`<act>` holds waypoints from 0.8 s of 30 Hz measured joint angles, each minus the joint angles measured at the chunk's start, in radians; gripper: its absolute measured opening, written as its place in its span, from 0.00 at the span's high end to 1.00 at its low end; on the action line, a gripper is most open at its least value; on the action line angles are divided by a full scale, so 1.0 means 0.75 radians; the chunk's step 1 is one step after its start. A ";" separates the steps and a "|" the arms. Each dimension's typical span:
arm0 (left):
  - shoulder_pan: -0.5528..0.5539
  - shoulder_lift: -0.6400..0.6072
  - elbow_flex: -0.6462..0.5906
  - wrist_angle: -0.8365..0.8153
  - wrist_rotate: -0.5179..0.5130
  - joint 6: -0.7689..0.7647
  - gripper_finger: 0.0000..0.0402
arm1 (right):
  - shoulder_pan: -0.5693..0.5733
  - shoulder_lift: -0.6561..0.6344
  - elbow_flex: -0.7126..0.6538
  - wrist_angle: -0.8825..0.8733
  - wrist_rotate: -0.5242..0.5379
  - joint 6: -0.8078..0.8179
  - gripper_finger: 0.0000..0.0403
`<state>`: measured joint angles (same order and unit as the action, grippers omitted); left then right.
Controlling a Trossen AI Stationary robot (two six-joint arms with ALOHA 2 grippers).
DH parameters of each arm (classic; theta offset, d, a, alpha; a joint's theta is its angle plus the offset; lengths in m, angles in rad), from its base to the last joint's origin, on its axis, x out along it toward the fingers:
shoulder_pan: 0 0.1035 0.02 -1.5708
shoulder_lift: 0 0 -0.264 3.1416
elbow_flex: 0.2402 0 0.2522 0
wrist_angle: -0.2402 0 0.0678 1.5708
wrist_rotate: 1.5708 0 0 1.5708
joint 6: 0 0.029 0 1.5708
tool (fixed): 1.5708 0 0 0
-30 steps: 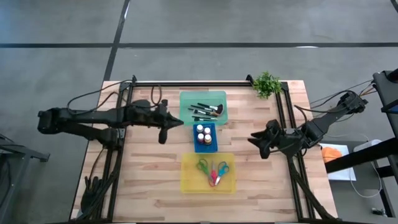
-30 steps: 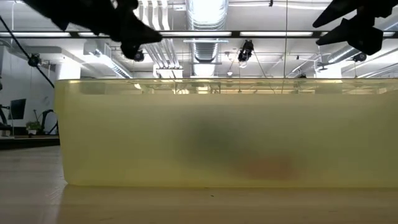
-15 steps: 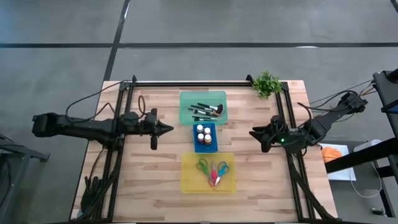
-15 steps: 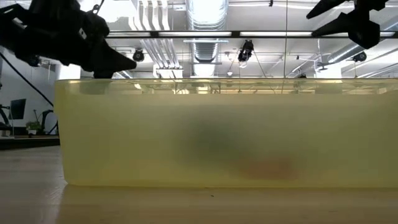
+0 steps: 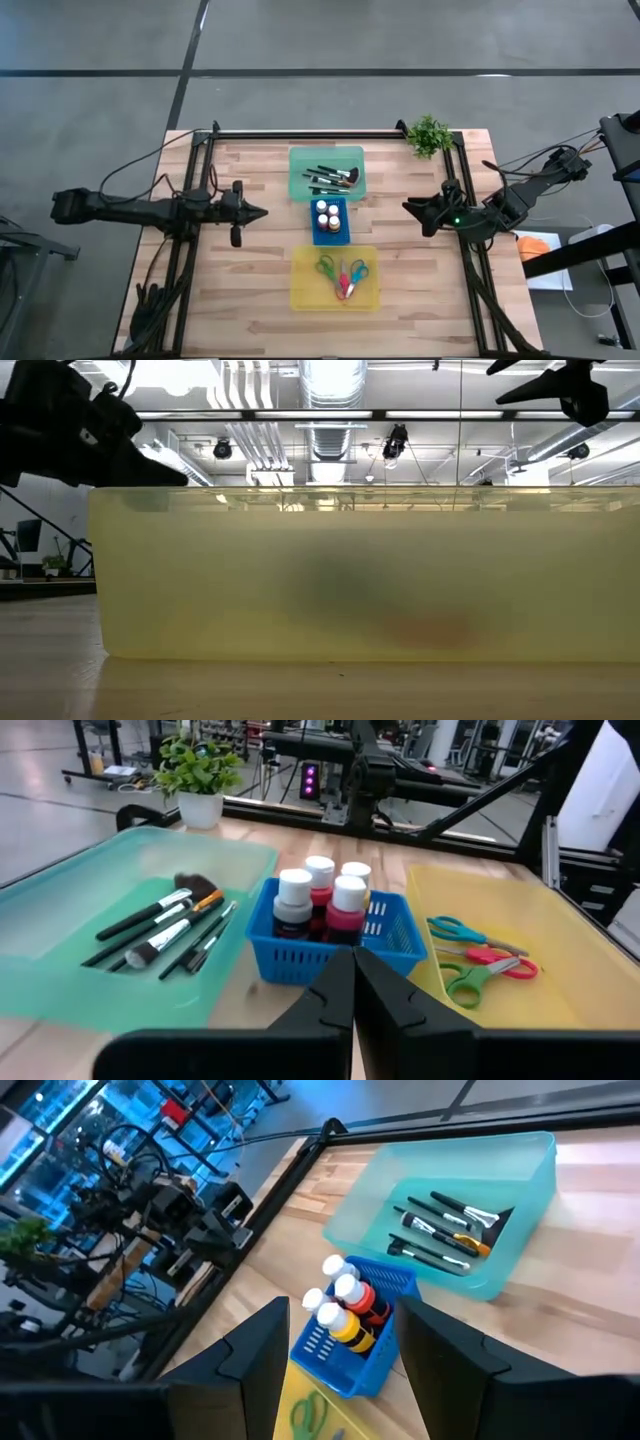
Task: Pick & Place Paint Supplies
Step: Return to Home Position
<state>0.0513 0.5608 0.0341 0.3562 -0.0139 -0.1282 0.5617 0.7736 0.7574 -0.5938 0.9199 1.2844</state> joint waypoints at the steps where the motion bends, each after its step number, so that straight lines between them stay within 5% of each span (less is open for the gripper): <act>1: 0.000 -0.031 -0.008 -0.024 0.000 0.000 0.99 | 0.000 0.000 0.000 0.000 0.000 0.009 0.55; 16: 0.000 -0.480 -0.011 -0.524 0.009 0.035 0.99 | 0.001 0.003 -0.001 0.000 0.042 0.058 0.55; 24: 0.000 -0.582 -0.007 -0.540 0.017 0.058 0.99 | 0.001 0.015 -0.003 -0.001 0.070 0.054 0.55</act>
<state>0.0513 0.1242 0.0288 -0.0490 -0.0010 -0.0849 0.5625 0.7849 0.7551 -0.5941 0.9726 1.3247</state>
